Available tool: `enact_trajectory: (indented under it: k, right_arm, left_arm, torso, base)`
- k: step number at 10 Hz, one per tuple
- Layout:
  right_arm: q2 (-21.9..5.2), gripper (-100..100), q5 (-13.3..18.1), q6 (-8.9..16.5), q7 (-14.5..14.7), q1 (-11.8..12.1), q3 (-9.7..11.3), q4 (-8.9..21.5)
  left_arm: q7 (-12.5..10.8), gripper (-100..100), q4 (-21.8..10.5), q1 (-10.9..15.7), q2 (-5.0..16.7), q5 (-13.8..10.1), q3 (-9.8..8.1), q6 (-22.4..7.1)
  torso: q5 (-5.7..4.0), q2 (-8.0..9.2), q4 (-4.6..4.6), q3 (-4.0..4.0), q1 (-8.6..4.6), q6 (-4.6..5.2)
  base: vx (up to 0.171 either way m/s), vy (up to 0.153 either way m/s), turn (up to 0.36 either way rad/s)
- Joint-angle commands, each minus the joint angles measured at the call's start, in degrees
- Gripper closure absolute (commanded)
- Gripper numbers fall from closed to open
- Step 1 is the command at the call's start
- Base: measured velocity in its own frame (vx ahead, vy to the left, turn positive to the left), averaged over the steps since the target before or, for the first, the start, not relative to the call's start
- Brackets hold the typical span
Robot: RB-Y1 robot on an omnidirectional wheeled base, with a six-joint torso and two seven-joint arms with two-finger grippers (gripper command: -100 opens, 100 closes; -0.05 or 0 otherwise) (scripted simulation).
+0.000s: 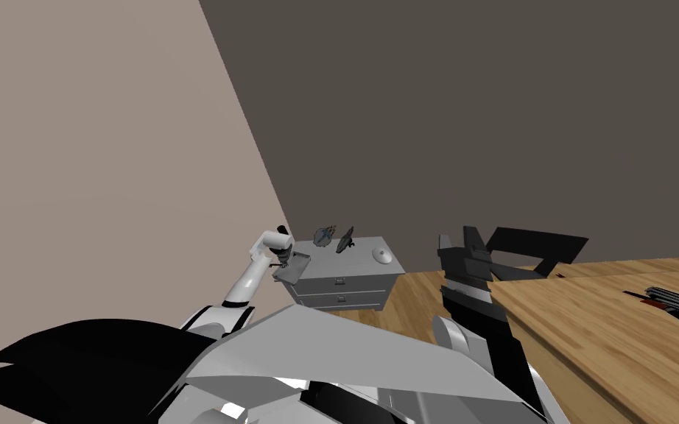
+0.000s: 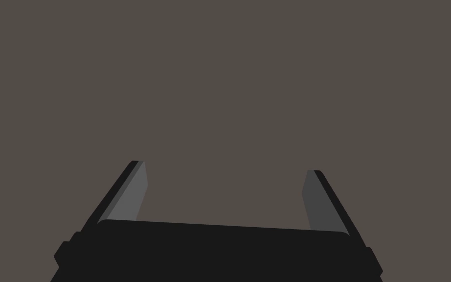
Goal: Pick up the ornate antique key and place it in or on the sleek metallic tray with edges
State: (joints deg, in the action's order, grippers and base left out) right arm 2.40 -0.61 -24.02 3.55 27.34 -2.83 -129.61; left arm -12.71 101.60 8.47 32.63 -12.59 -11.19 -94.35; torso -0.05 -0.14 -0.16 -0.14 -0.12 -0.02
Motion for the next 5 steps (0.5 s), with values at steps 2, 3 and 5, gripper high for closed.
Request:
enact_trajectory:
  k: [2,3,5]
  right_arm:
    - [0.0,0,0.0,0.0,0.0,0.0,0.0,0.0]
    - [0.0,0,0.0,0.0,0.0,0.0,0.0,0.0]
    - [0.0,0,0.0,0.0,0.0,0.0,0.0,0.0]
  left_arm:
    - [0.0,0,0.0,0.0,0.0,0.0,0.0,0.0]
    - [0.0,0,0.0,0.0,0.0,0.0,0.0,0.0]
    - [0.0,0,0.0,0.0,0.0,0.0,0.0,0.0]
  torso:
    - [0.01,0.01,0.0,0.0,0.02,0.0]
    - [0.01,0.01,0.0,0.01,0.03,0.0]
    - [0.01,0.01,0.0,0.01,0.03,0.0]
  base:
    - [0.0,0.0,0.0]
    - [0.0,0.0,0.0]
    - [0.0,0.0,0.0]
